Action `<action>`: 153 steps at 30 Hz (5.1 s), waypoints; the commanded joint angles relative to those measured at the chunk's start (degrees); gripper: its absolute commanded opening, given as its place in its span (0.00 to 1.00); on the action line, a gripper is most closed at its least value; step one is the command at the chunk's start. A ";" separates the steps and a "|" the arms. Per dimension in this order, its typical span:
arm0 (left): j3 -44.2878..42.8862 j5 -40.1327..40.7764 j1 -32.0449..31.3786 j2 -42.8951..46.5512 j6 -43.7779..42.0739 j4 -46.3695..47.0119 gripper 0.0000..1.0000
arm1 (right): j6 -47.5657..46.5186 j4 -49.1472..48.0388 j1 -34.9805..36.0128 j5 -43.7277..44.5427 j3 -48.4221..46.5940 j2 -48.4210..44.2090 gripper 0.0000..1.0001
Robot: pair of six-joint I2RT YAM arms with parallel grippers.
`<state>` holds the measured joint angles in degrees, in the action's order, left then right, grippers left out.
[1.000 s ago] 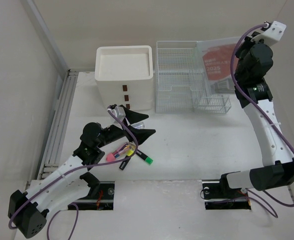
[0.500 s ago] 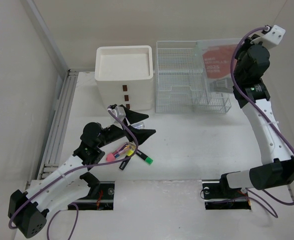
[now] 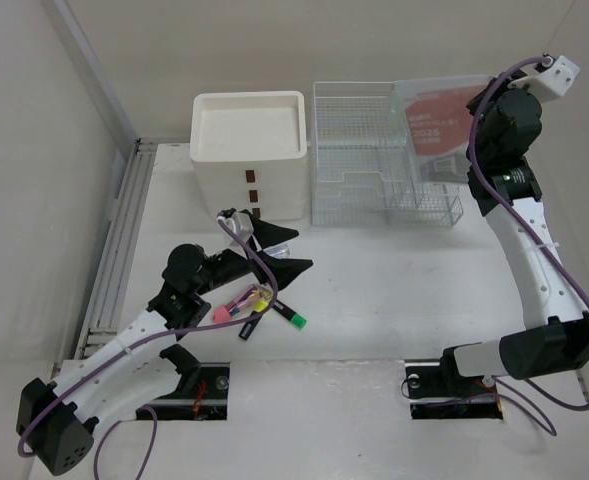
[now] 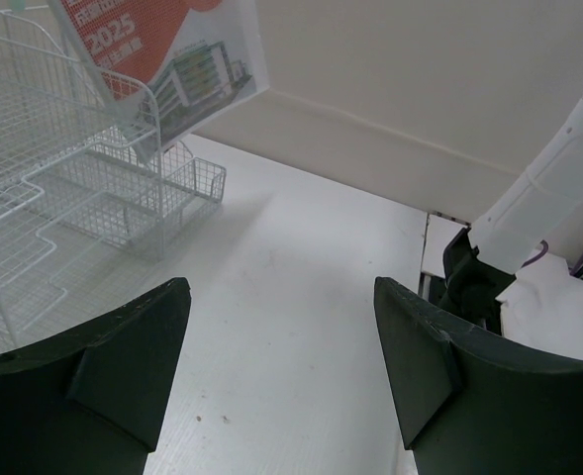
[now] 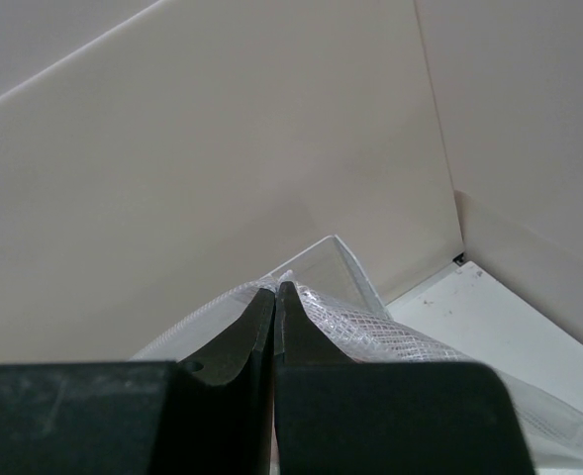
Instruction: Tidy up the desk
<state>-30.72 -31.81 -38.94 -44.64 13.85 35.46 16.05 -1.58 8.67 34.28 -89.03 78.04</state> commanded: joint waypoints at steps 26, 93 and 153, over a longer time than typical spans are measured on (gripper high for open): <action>-0.66 2.37 -0.26 2.63 -1.37 -2.86 0.72 | 11.81 -1.23 -0.14 -11.69 5.37 -9.58 0.00; -0.66 1.84 -0.26 2.98 -2.42 -2.86 0.72 | 21.12 3.17 1.70 -28.83 -0.61 -3.51 0.00; -0.66 2.37 -0.26 3.51 -2.95 -4.61 0.72 | 15.06 -1.22 1.18 -32.96 -8.70 11.87 0.00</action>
<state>-30.72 -29.45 -38.94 -42.24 11.60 28.88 34.28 4.23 9.82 1.26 -94.35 90.08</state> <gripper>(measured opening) 0.720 0.013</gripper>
